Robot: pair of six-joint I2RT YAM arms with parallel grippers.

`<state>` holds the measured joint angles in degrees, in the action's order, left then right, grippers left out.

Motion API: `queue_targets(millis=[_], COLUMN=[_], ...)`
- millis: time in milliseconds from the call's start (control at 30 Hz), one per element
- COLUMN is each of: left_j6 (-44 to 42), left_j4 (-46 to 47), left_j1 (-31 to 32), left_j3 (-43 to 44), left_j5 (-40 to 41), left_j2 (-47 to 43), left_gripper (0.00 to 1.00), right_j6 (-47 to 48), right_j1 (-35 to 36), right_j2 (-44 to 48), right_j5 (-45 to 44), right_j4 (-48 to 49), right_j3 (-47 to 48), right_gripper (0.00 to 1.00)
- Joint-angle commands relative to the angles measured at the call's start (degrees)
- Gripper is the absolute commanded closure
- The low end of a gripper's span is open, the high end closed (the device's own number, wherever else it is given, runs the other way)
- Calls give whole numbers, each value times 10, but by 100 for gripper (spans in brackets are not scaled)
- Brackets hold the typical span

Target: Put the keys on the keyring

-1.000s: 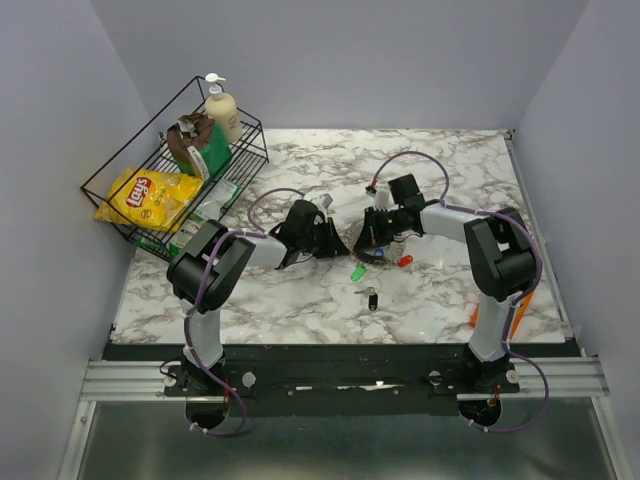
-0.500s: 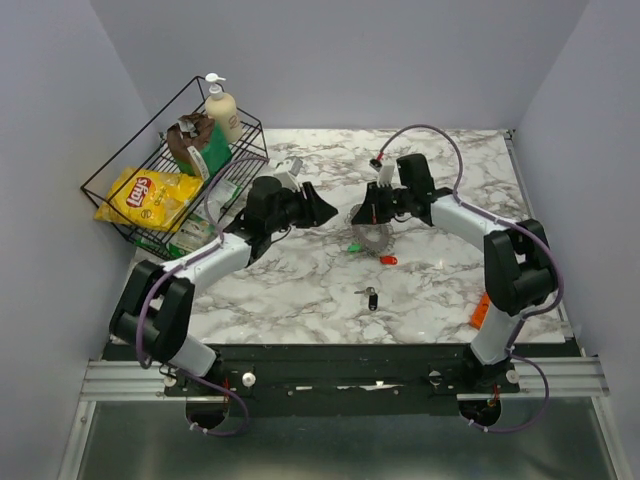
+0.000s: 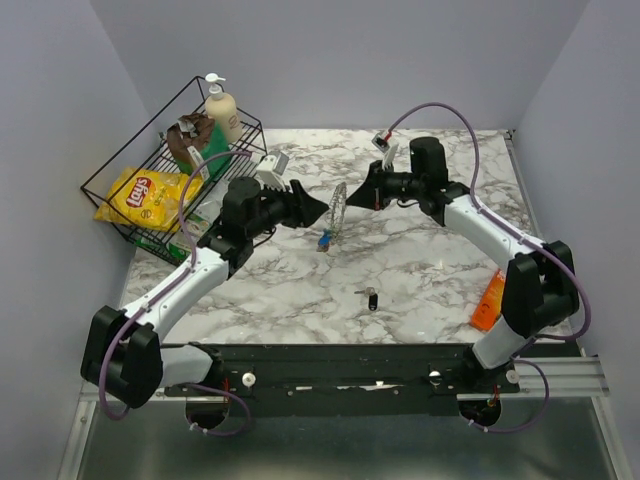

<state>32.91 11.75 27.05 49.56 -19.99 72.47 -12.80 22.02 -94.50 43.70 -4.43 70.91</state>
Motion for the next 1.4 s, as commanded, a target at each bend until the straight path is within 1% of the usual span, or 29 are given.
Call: queue_targets(millis=[0,133,300,433,633,733,900,1067,1200,1233,1367], left_j6=[-28,-40,-45,-34,-22,-15,5,6,-4,-6,-19], left_j4=[-2,11,39,93,122,146,184,189,173,160,140], left_j1=[-2,-2,-2,-3,-2,-3,-2,-2,-2,-3,-3], left_j3=[-21,-28,-44,-66,-79,-84,-90,-92,-104,-106,-122], left_j5=[-23,-57,-97,-122,-138,-159,-183,-183,-159,-146,-110], left_j2=[-43,-64,-92,-117,-145,-151,-152,-146,-147,-147,-151], left_gripper=[40,43,46,48,51,55,58,59,59,59,61], right_j6=[5,15,34,17,-23,-43,-54,-69,-87,-90,-97], right_j1=[11,21,37,43,43,44,44,44,44,44,44], right_j2=[46,71,99,120,164,179,192,179,141,117,73], right_j5=[58,85,119,145,163,167,169,168,159,158,150], right_j4=[68,114,132,181,256,285,303,338,367,365,367], right_j3=[-17,-47,-70,-96,-142,-162,-177,-194,-191,-186,-177], right_gripper=[99,99,99,99,99,99,99,99,99,99,99])
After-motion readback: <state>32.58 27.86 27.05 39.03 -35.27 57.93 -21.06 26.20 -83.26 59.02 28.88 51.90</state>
